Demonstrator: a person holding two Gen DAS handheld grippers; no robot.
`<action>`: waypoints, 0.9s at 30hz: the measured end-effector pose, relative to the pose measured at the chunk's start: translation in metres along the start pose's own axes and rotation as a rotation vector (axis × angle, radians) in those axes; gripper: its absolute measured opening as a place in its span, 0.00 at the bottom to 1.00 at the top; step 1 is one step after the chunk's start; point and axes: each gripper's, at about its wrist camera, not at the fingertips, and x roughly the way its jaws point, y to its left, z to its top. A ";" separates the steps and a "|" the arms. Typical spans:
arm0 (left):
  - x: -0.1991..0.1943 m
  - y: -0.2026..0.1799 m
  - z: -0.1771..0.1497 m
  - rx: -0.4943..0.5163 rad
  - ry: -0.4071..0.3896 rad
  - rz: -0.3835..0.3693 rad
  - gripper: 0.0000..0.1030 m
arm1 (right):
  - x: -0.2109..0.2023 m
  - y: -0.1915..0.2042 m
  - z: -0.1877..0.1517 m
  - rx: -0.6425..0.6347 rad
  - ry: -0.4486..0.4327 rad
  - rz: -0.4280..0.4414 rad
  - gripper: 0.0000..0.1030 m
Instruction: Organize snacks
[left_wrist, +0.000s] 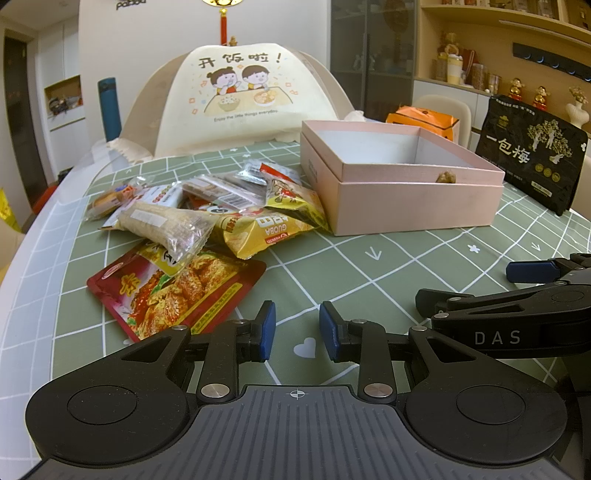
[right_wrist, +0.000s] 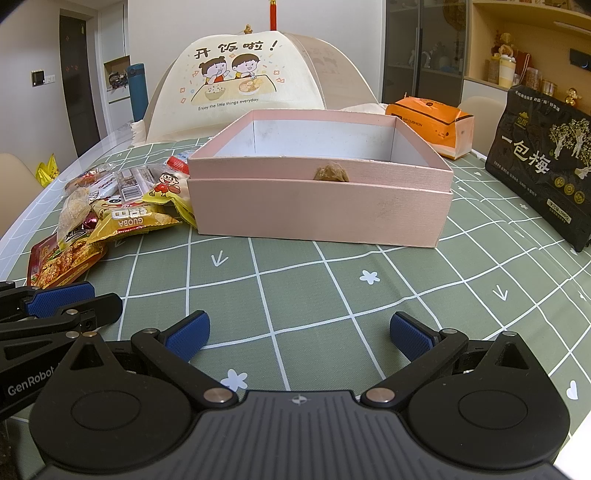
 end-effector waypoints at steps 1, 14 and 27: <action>0.000 0.000 0.000 0.000 0.000 0.000 0.32 | 0.000 0.000 0.000 0.000 0.000 0.000 1.00; 0.000 0.000 0.000 -0.001 0.000 -0.001 0.32 | 0.000 0.000 0.000 0.000 0.000 0.000 1.00; -0.006 0.011 0.014 -0.046 0.048 -0.060 0.30 | -0.004 -0.004 0.002 -0.023 0.035 0.027 1.00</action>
